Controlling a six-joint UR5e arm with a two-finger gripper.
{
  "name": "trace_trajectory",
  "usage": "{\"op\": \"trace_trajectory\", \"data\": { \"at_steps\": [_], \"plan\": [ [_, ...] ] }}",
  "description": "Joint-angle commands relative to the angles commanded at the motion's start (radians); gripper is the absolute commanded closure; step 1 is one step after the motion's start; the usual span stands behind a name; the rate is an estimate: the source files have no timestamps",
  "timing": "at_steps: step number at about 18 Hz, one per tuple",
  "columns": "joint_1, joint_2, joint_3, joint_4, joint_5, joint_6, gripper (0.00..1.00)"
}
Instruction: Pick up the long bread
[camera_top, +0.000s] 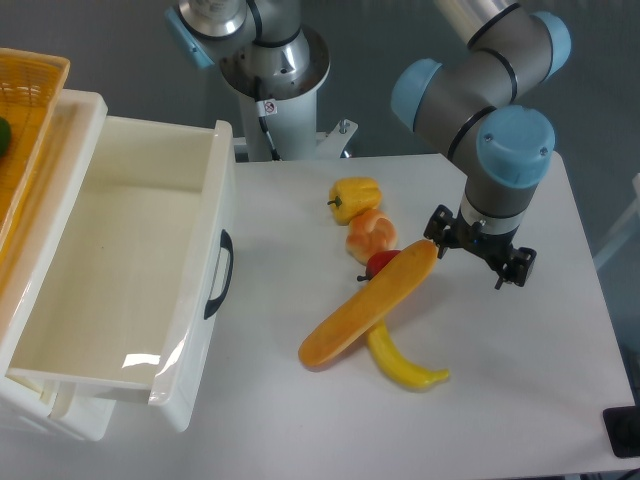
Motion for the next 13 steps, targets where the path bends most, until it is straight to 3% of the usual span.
{"op": "trace_trajectory", "data": {
  "at_steps": [9,13],
  "plan": [
    [0.006,0.003,-0.027,-0.002,-0.02,-0.017,0.0],
    [0.003,-0.002,-0.063,0.0,-0.025,-0.153,0.0]
  ]
}}
